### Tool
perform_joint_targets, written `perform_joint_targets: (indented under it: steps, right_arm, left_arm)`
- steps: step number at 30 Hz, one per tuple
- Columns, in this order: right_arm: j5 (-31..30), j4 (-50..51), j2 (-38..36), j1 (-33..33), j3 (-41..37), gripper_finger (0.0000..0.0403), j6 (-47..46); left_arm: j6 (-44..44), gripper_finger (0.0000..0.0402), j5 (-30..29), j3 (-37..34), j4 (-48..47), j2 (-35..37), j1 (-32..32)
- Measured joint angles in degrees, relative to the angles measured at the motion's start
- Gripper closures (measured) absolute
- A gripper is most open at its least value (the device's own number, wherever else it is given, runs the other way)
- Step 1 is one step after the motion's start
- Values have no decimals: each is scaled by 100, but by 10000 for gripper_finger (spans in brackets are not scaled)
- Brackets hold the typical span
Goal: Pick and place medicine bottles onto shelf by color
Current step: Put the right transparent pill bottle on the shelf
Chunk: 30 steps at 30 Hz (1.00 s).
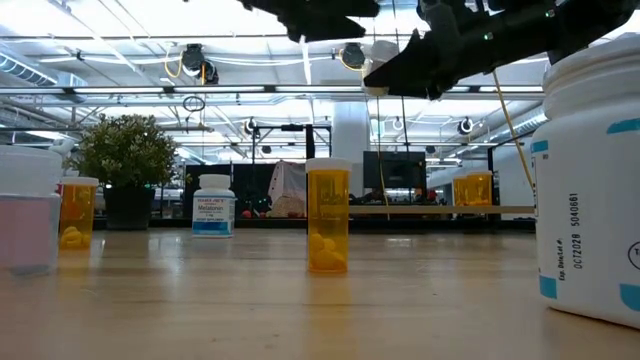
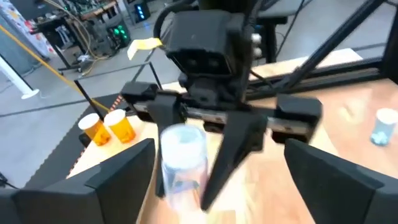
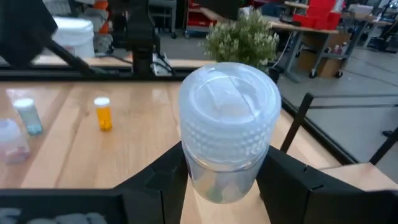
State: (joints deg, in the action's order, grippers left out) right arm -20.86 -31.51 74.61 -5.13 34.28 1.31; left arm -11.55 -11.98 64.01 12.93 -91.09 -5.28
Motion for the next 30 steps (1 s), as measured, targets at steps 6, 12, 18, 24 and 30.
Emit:
perform_joint_targets:
  steps: [6,12,18,24,30]
  right_arm:
    - [27,205,2,17,0,238,29]
    - [500,377,2,24,2,237,139]
    - [614,530,4,68,2,237,105]
    - [863,565,4,96,2,236,113]
    - [1060,665,2,105,2,236,113]
  left_arm:
    - [-13,50,309,201,-24,-294,170]
    - [-15,104,533,313,13,-519,307]
    - [-35,141,742,308,-253,-518,399]
    - [-147,146,927,308,-245,-716,405]
    - [-279,149,944,310,244,-886,403]
